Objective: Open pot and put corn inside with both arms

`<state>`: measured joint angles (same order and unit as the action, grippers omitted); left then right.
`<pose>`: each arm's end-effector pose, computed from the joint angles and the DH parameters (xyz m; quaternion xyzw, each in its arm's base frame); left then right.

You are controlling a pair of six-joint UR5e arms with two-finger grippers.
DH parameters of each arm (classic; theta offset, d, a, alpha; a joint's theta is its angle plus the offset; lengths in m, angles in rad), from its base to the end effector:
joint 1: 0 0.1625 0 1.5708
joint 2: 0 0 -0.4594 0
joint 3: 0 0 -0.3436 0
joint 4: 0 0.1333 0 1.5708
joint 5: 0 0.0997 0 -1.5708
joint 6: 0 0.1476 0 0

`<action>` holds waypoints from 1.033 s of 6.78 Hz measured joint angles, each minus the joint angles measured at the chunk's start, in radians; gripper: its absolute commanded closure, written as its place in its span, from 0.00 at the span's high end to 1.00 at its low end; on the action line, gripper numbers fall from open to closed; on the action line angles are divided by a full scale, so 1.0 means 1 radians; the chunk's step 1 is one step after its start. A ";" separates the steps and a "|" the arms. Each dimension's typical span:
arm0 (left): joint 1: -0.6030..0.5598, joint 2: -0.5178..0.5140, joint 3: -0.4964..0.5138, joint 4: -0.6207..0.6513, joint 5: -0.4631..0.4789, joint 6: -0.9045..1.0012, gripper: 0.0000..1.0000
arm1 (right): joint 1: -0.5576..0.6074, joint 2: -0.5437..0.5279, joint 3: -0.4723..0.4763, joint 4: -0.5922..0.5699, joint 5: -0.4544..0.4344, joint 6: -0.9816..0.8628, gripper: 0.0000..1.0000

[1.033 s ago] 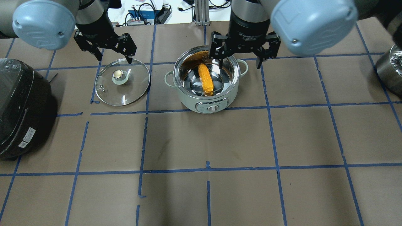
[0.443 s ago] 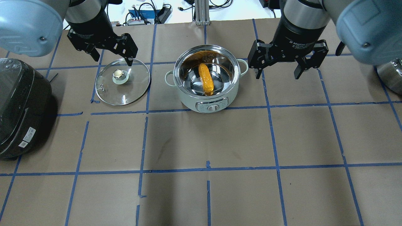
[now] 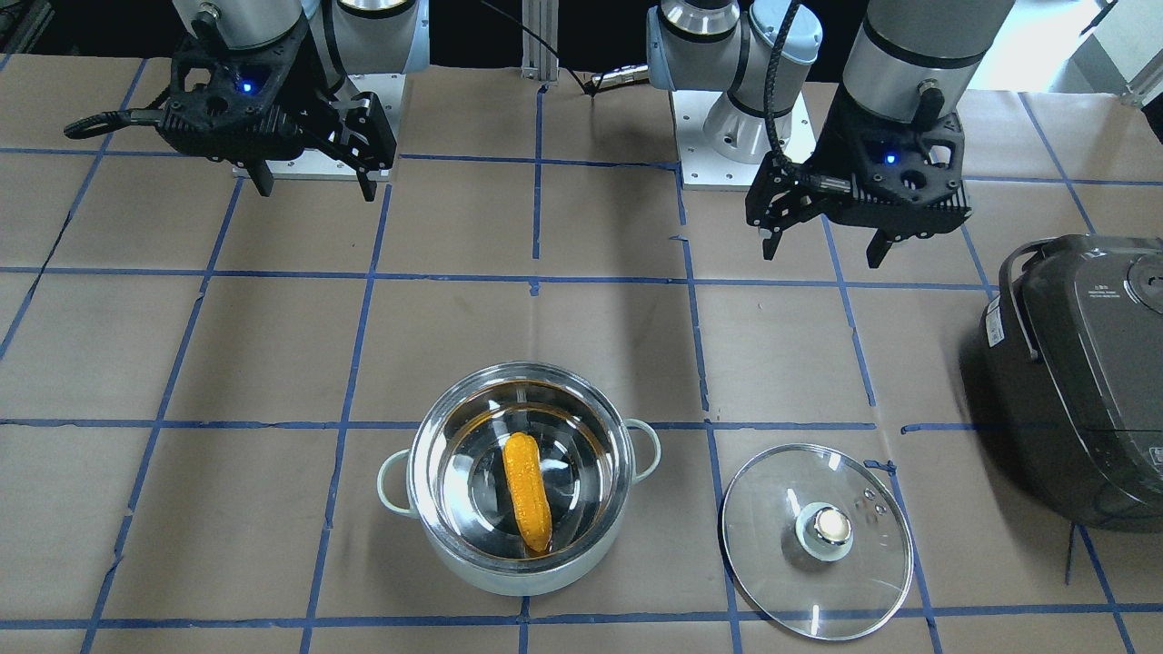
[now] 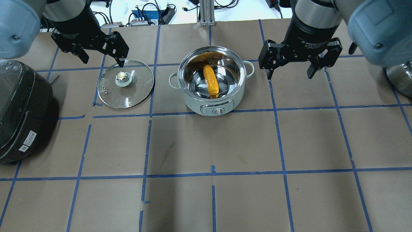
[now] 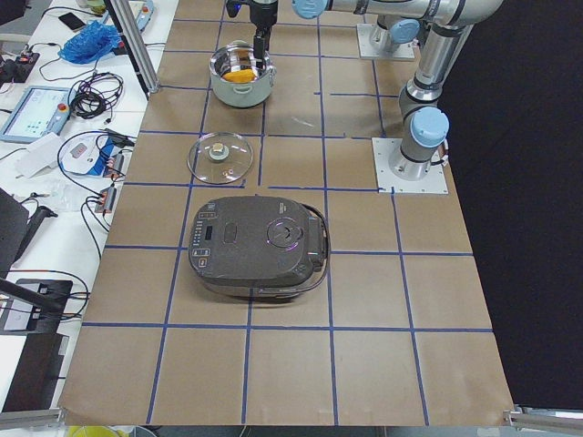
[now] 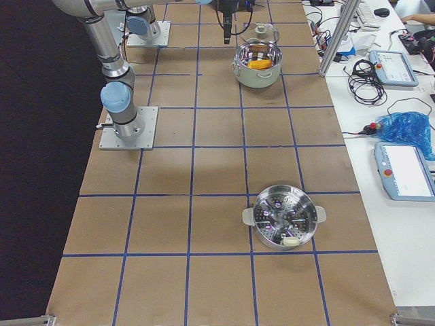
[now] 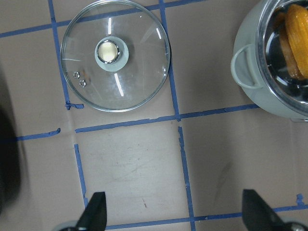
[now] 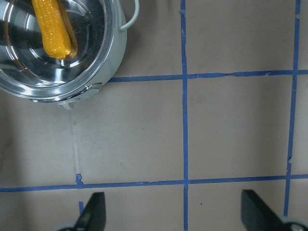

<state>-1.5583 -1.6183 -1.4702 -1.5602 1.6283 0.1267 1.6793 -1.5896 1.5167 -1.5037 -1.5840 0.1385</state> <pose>-0.1189 -0.4753 0.4989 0.0561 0.9975 -0.0297 0.0309 0.1776 -0.4178 0.4998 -0.0150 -0.9999 0.0037 0.0062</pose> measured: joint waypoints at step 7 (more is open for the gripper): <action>0.025 0.013 -0.001 -0.020 0.003 -0.018 1.00 | -0.001 0.000 0.003 -0.050 0.003 -0.019 1.00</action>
<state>-1.5335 -1.6048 -1.4717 -1.5807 1.6317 0.1087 1.6779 -1.5892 1.5201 -1.5539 -1.5812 0.1196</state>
